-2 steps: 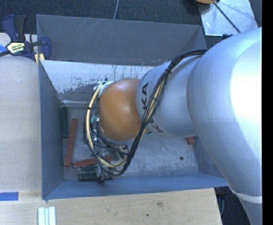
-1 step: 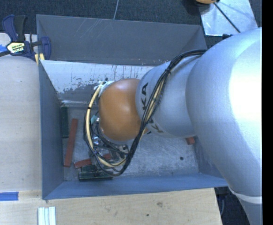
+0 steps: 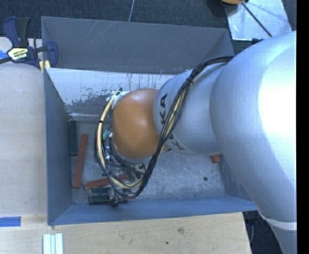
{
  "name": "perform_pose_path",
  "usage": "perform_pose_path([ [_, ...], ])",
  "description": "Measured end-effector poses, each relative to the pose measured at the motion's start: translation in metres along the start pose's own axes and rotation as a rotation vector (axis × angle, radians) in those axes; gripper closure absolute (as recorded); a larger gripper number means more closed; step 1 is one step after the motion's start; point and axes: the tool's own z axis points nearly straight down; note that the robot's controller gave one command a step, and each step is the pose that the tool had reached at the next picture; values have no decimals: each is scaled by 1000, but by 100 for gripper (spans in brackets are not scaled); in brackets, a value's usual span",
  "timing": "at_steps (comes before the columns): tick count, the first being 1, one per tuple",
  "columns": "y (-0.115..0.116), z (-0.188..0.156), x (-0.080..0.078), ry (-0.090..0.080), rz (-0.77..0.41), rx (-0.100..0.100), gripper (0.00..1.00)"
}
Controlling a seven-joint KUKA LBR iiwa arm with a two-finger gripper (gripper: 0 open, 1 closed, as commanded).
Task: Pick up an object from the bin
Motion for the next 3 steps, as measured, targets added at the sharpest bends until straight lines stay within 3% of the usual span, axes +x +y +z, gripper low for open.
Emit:
perform_pose_path([
  [1,0,0,0,0,0,0,0],
  [2,8,6,-16,-3,-184,0,100],
  [3,8,6,-16,-3,-183,0,100],
])
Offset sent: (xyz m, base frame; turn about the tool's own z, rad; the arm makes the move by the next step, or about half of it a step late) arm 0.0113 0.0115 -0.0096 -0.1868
